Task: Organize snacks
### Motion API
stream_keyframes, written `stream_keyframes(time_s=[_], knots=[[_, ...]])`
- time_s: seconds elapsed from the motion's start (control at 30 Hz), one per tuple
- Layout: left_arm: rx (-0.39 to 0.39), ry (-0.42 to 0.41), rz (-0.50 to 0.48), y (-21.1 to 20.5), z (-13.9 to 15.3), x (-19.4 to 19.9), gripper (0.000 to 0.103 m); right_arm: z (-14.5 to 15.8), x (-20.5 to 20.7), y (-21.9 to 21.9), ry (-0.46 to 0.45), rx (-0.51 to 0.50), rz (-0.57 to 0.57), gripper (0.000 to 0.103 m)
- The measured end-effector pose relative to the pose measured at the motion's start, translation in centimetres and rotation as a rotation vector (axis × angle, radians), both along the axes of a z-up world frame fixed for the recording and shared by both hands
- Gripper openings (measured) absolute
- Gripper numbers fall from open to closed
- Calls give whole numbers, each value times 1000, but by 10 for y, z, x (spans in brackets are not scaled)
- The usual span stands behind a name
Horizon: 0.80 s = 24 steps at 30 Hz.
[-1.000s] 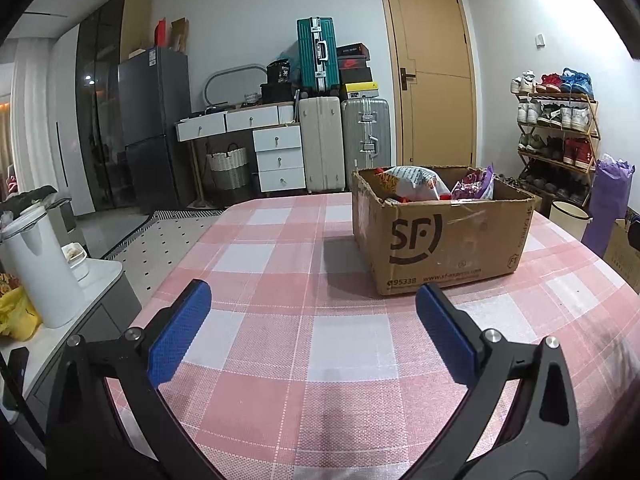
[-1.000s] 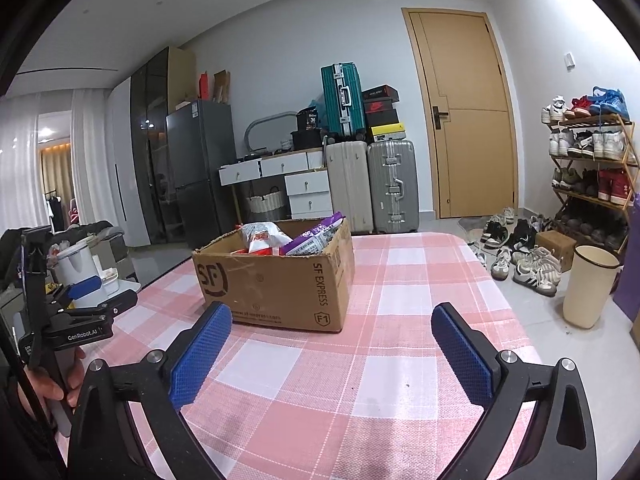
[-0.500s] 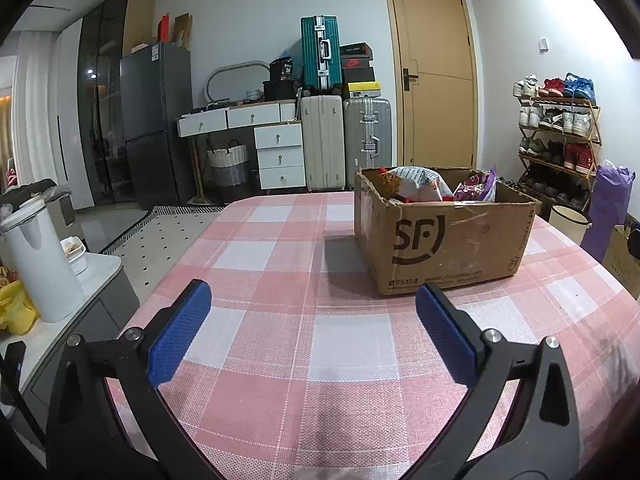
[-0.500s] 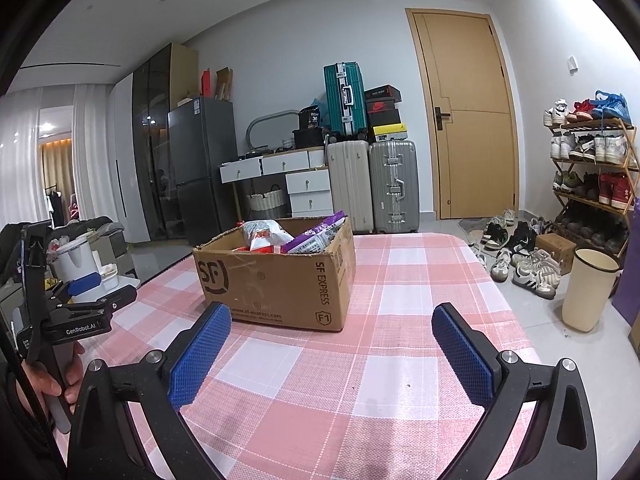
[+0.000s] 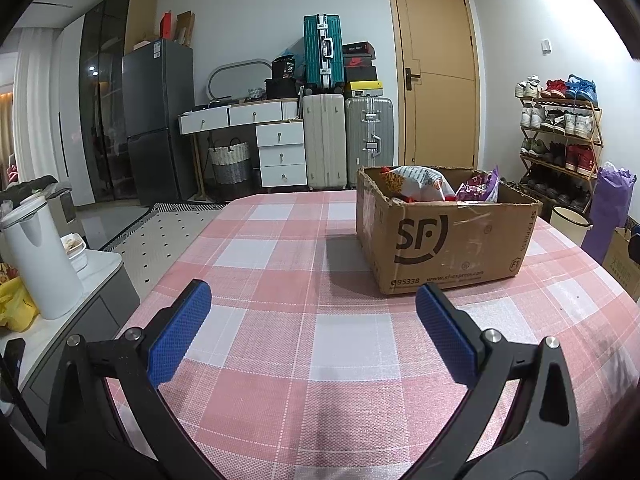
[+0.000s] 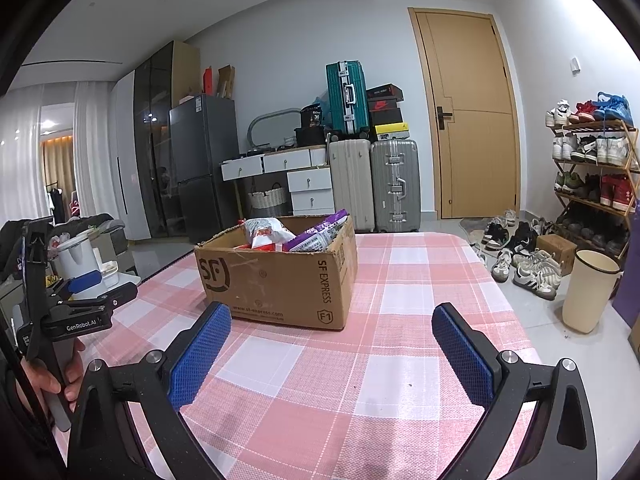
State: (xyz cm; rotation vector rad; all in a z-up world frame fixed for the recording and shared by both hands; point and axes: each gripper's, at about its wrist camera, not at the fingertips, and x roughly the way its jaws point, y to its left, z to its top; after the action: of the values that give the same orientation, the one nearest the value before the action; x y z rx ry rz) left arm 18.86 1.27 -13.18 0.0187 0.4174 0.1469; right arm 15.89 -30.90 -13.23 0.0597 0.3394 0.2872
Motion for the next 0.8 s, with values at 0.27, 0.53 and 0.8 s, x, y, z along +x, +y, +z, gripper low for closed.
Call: stream_keyframes(time_s=[0.27,0.53,0.8], knots=[[11,-4,-8,0,0,-1,102,-2,0,-1,0,5,0,102],[14,0,-3,-1,1,-1,102,-2,0,-1,1,0,2,102],[16,2,-3,-2,1,-1,102,1,-1,-1,-4,-10,7,102]])
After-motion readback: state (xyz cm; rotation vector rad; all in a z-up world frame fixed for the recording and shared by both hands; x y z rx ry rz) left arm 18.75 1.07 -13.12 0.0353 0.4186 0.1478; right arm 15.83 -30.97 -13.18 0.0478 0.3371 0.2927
